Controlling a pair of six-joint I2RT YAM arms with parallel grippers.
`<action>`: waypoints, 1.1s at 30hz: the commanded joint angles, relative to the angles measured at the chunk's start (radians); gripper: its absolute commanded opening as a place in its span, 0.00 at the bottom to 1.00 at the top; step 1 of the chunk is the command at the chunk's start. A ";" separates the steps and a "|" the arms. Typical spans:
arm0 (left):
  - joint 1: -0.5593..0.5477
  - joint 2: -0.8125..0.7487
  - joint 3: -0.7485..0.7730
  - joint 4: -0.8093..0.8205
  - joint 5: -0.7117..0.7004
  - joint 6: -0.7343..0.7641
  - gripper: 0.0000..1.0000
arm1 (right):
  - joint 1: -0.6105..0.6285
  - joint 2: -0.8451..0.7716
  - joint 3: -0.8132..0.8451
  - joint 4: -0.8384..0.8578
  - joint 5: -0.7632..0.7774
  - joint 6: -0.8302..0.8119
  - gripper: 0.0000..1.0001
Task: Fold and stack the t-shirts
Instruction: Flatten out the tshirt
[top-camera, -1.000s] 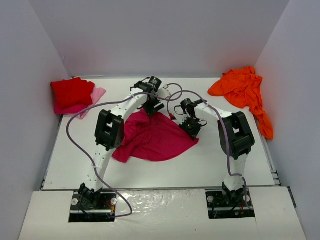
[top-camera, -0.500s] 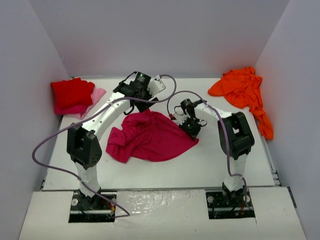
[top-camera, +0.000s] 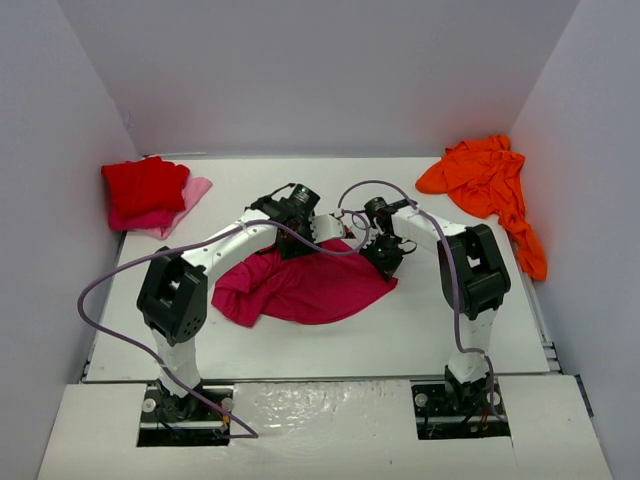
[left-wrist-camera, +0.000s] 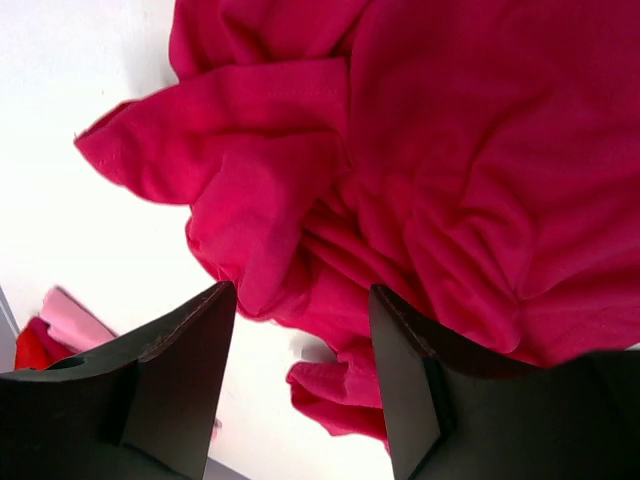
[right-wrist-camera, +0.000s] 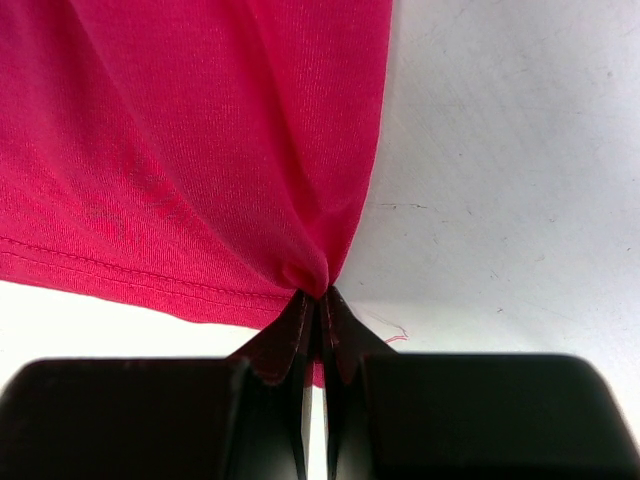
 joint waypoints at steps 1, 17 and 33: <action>0.006 0.033 0.086 -0.002 0.054 0.066 0.52 | -0.017 0.100 -0.043 0.179 0.017 -0.017 0.00; 0.019 0.255 0.177 0.049 -0.063 0.118 0.00 | -0.020 0.119 -0.051 0.185 0.031 -0.022 0.00; 0.332 -0.074 0.109 0.056 0.008 0.003 0.00 | -0.018 0.113 -0.057 0.185 0.030 -0.023 0.00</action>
